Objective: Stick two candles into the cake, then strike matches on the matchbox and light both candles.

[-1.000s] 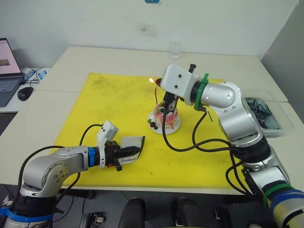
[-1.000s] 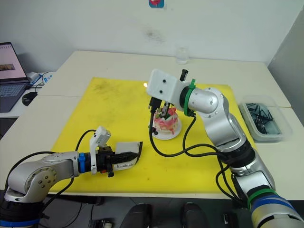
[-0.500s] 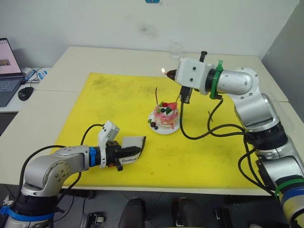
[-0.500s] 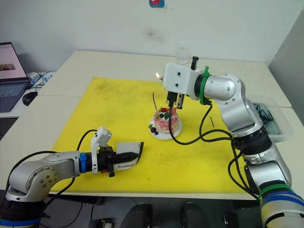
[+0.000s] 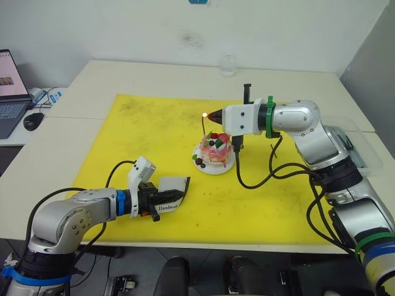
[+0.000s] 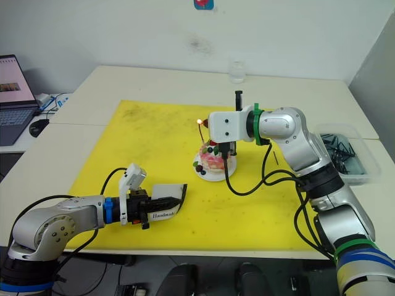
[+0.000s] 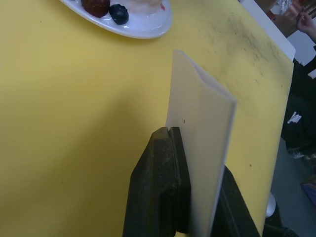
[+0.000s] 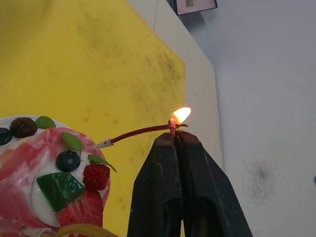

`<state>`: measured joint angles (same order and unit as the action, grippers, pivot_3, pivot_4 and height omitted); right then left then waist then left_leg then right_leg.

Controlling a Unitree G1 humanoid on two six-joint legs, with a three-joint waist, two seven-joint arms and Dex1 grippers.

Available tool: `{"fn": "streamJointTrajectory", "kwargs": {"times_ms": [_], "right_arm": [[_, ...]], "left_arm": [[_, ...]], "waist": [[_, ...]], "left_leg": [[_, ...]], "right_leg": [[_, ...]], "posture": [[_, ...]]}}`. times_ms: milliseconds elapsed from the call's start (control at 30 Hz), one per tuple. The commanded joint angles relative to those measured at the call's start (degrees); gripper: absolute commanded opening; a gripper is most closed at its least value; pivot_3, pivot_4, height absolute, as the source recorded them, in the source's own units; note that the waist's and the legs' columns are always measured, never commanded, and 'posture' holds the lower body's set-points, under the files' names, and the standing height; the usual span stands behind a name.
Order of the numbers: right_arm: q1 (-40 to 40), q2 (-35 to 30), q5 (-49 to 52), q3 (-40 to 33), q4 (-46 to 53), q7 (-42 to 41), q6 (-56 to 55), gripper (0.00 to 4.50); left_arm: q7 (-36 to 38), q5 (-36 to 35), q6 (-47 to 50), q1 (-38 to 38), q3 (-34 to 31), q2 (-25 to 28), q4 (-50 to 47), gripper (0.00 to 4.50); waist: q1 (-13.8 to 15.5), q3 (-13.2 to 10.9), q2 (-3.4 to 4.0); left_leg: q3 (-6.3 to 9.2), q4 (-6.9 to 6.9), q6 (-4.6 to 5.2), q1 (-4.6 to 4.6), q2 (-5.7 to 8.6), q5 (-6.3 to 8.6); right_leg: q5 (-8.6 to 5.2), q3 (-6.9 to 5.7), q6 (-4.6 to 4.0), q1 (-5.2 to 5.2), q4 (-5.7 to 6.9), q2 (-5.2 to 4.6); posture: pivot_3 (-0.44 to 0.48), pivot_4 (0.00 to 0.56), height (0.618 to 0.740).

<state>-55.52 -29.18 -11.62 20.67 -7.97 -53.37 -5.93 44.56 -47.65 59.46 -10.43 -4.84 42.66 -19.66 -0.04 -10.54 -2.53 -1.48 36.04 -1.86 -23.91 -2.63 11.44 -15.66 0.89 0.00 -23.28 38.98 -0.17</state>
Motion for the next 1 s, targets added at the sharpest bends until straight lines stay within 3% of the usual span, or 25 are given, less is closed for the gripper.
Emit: {"fn": "streamJointTrajectory", "kwargs": {"times_ms": [33,1000], "right_arm": [[-1.04,0.15,-0.36,-1.18,0.44,0.96,-0.96,0.02],[-2.11,1.63,-1.25,-1.54,-2.56,2.97,-2.19,0.02]], "left_arm": [[0.64,-0.22,-0.66,-0.88,0.24,-0.4,-0.85,0.0],[1.41,0.32,-0.6,-1.01,0.41,-0.45,-0.63,0.0]], "waist": [[0.0,0.0,0.0],[0.0,0.0,0.0]], "left_leg": [[0.0,0.0,0.0,0.0,0.0,0.0],[0.01,0.0,0.0,0.0,0.0,0.0]], "right_leg": [[0.0,0.0,0.0,0.0,0.0,0.0],[0.0,-0.01,-0.01,0.0,0.01,0.0]], "posture": [[0.0,0.15,0.74],[0.0,0.15,0.74]]}}
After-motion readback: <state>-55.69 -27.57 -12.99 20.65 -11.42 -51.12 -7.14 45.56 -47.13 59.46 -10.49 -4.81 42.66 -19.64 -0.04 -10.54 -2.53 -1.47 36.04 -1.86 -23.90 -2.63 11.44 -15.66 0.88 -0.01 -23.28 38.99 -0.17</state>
